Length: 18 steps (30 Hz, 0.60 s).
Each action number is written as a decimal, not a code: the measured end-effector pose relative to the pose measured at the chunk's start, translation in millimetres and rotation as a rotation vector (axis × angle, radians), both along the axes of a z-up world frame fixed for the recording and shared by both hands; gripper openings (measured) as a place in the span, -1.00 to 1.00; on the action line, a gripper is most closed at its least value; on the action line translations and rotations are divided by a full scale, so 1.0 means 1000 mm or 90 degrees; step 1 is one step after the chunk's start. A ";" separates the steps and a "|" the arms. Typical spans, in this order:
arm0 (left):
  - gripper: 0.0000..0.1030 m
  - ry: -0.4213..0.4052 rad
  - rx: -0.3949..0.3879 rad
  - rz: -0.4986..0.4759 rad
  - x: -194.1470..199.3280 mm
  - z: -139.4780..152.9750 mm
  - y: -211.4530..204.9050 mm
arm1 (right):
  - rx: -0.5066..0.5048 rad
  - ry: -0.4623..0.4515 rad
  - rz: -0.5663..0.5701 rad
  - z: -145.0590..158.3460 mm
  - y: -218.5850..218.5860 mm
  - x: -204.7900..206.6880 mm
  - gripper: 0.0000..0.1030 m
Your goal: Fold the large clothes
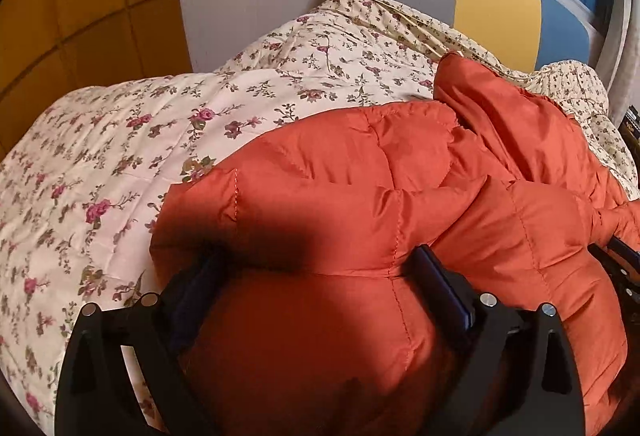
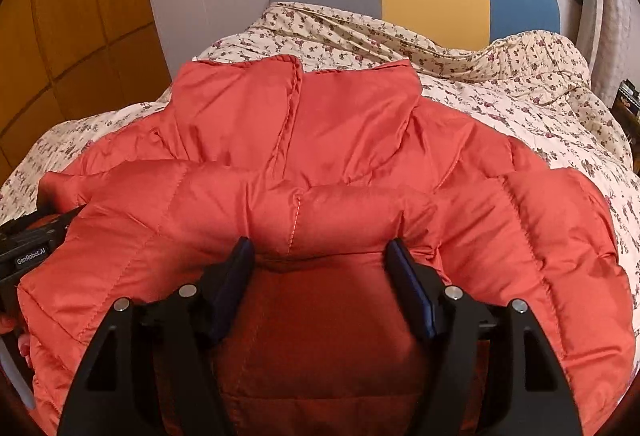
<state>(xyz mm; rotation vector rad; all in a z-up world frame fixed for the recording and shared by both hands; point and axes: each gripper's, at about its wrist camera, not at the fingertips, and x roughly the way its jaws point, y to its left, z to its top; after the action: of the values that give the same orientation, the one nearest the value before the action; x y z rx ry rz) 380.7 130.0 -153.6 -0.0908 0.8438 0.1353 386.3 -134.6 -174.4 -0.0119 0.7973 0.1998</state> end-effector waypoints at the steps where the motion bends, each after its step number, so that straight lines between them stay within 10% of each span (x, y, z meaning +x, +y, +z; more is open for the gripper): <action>1: 0.84 0.000 0.005 0.001 -0.001 0.000 -0.002 | -0.002 -0.001 -0.001 -0.001 0.000 0.000 0.32; 13: 0.93 -0.103 0.017 -0.022 -0.072 0.043 -0.034 | 0.048 -0.009 0.003 0.024 -0.024 -0.033 0.44; 18: 0.94 -0.032 0.039 -0.034 -0.054 0.015 -0.041 | 0.006 0.009 -0.010 0.017 -0.033 -0.047 0.45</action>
<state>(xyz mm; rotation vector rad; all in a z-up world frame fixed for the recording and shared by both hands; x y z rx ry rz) 326.9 88.9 -138.4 -0.0148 0.7903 0.1085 339.6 -168.1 -157.3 0.0041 0.8105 0.1893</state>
